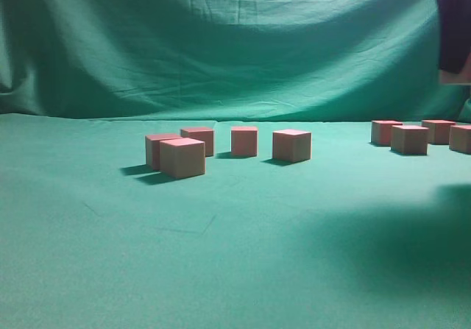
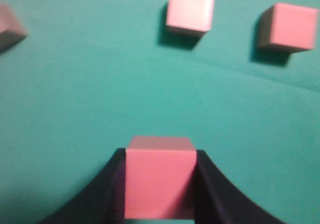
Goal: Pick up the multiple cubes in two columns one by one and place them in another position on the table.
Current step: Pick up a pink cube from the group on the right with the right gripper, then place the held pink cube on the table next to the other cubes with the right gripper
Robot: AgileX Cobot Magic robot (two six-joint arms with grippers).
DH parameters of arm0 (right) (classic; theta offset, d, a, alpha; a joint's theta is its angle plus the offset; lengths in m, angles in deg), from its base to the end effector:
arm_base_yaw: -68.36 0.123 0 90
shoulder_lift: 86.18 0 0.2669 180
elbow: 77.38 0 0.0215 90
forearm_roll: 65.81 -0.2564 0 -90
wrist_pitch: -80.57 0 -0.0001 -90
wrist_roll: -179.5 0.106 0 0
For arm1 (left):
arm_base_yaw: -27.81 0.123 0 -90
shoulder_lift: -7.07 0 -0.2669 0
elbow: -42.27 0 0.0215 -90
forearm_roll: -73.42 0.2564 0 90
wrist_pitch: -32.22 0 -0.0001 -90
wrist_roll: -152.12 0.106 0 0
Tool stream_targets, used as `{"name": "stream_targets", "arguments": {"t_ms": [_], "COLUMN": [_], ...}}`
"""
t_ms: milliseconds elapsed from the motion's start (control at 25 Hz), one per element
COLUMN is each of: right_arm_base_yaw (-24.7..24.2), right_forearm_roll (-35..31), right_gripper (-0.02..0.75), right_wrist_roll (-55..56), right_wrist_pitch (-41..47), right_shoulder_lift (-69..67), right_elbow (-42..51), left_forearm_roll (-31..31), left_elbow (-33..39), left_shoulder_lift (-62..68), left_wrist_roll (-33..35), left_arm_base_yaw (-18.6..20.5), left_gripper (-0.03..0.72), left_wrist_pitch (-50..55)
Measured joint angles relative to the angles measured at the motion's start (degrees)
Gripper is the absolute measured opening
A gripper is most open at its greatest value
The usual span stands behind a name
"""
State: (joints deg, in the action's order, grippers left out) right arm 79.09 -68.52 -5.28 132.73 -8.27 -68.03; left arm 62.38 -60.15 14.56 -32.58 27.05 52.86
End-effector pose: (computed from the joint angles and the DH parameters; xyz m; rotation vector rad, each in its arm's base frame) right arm 0.3257 0.0658 0.2086 -0.3520 2.8351 0.0806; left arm 0.0908 -0.0084 0.1731 -0.1823 1.8368 -0.2552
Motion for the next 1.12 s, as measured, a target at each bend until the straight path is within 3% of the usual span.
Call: {"name": "stream_targets", "arguments": {"t_ms": [160, 560, 800, 1120], "right_arm_base_yaw": [8.52, 26.31, 30.08, 31.04], "right_forearm_roll": [-0.24, -0.23, -0.23, 0.1], "right_gripper": [0.27, 0.27, 0.27, 0.27], "right_wrist_roll": [-1.87, -4.7, -5.2, -7.63], "right_wrist_pitch": [4.96, 3.26, 4.86, 7.58], "right_shoulder_lift": [0.16, -2.13, -9.82, -20.19], "right_elbow": [-0.1, -2.9, -10.81, -19.38], "left_forearm_roll": [0.0, 0.0, 0.0, 0.0], "left_elbow": [0.0, 0.0, 0.0, 0.0], "left_shoulder_lift": [0.0, 0.0, 0.0, 0.0], "left_wrist_roll": [0.0, 0.0, 0.0, 0.0], "left_arm_base_yaw": [0.0, 0.0, 0.0, 0.0], "left_gripper": [0.0, 0.0, 0.0, 0.0], "left_wrist_pitch": [0.0, 0.0, 0.0, 0.0]}}
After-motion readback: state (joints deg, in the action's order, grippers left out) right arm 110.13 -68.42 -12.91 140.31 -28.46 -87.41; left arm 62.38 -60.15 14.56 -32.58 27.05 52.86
